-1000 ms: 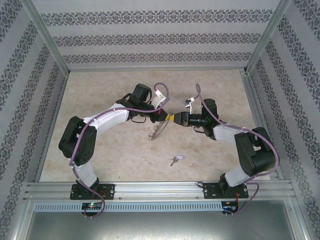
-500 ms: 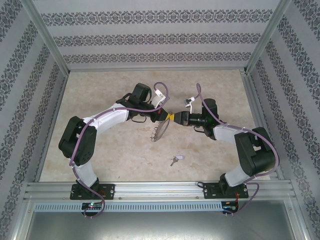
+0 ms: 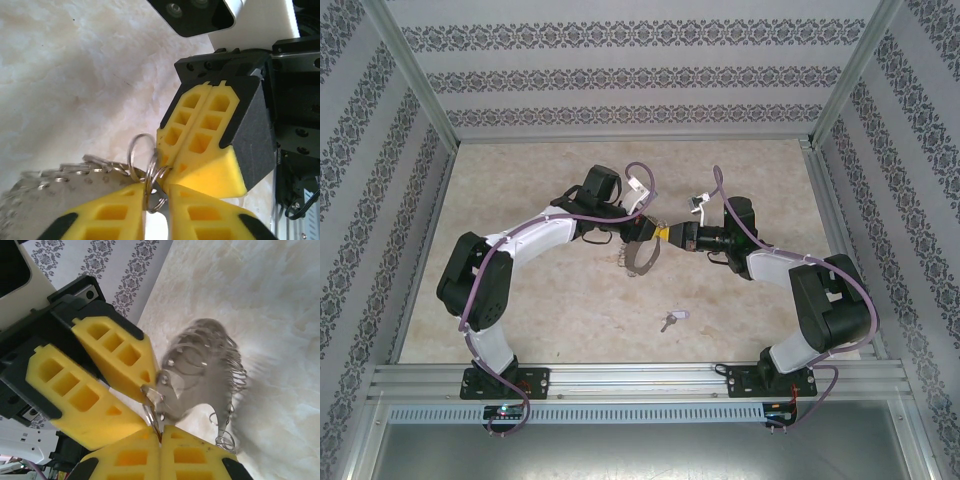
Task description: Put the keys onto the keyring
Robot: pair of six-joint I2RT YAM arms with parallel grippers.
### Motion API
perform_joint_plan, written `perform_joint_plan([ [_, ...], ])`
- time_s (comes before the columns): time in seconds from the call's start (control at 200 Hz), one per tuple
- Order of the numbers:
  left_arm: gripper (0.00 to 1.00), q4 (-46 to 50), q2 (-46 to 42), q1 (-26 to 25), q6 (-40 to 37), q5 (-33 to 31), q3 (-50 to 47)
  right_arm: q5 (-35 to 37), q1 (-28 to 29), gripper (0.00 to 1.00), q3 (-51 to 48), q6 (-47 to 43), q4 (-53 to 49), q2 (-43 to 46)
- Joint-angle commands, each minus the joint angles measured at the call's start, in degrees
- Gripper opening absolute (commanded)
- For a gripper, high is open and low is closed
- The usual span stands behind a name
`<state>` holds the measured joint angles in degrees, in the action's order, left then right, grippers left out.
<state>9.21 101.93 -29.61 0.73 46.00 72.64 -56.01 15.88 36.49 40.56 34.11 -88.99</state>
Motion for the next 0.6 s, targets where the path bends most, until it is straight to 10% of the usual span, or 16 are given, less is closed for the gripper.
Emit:
perform_joint_plan([
  [0.0,0.33,-4.12,-2.08,-0.11,1.54,-0.74,-0.66,0.23,-0.49,0.0,0.69,-0.87,2.21,0.66],
  [0.255,0.52,-12.36,-6.98,2.89,14.95,-8.1,-4.95,0.55,-1.29,0.0,0.76,-1.51,2.19,2.26],
  [0.595,0.44,-15.38,-5.86,3.77,19.68,1.88,-6.39,-1.64,-1.61,0.0,1.61,-4.63,2.6,3.07],
])
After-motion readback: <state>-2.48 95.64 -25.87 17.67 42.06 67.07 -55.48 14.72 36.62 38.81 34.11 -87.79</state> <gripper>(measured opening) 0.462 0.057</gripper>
